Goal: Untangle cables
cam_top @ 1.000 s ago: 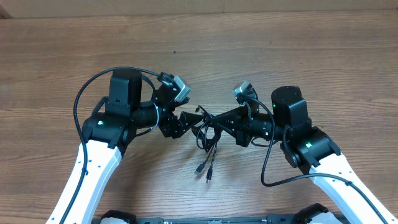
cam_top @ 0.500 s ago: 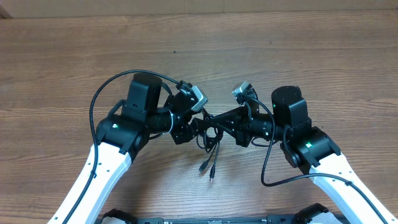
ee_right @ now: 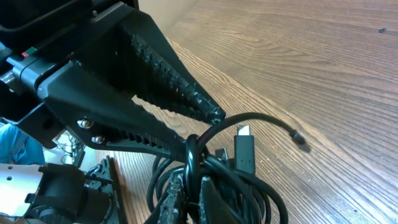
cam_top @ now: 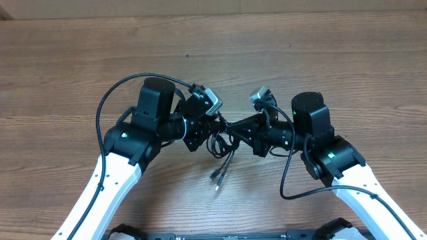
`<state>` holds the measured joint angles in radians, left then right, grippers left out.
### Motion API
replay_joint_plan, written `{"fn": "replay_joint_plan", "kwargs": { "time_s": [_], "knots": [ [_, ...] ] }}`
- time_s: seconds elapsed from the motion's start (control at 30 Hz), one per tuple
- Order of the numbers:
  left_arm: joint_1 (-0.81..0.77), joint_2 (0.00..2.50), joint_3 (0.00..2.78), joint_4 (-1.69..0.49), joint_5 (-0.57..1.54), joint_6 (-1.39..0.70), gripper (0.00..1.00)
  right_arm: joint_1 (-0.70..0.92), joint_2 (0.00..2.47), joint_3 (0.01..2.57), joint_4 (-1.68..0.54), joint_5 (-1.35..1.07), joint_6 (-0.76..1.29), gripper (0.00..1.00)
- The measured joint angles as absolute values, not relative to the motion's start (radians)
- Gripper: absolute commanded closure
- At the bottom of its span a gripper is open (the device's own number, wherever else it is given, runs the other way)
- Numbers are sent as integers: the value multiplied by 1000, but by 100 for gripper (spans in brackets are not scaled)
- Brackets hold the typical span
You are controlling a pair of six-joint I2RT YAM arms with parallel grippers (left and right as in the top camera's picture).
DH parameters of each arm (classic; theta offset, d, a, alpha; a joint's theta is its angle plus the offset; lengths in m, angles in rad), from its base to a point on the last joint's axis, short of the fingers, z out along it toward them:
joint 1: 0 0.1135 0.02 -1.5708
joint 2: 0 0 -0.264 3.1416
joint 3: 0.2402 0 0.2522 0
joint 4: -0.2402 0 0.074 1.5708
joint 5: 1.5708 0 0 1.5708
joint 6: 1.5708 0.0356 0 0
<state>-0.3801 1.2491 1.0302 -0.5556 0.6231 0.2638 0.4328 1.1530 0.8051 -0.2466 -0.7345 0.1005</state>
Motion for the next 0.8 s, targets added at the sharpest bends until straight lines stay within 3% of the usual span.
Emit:
{"fn": "replay_joint_plan", "kwargs": {
  "time_s": [0.3, 0.43, 0.67, 0.77, 0.8],
  "knots": [
    [-380, 1249, 1030, -530, 615, 210, 45, 433, 1153, 805, -246, -739, 104, 96],
    [-379, 1249, 1030, -530, 612, 208, 46, 432, 1153, 805, -242, -752, 104, 96],
    [-380, 1251, 1030, -519, 633, 204, 69, 432, 1153, 805, -217, -773, 105, 96],
    [-380, 1264, 1030, -491, 673, 201, 96, 430, 1153, 805, -210, -774, 105, 96],
    [-381, 1269, 1030, -480, 690, 203, 96, 430, 1153, 805, -209, -773, 105, 96]
  ]
}}
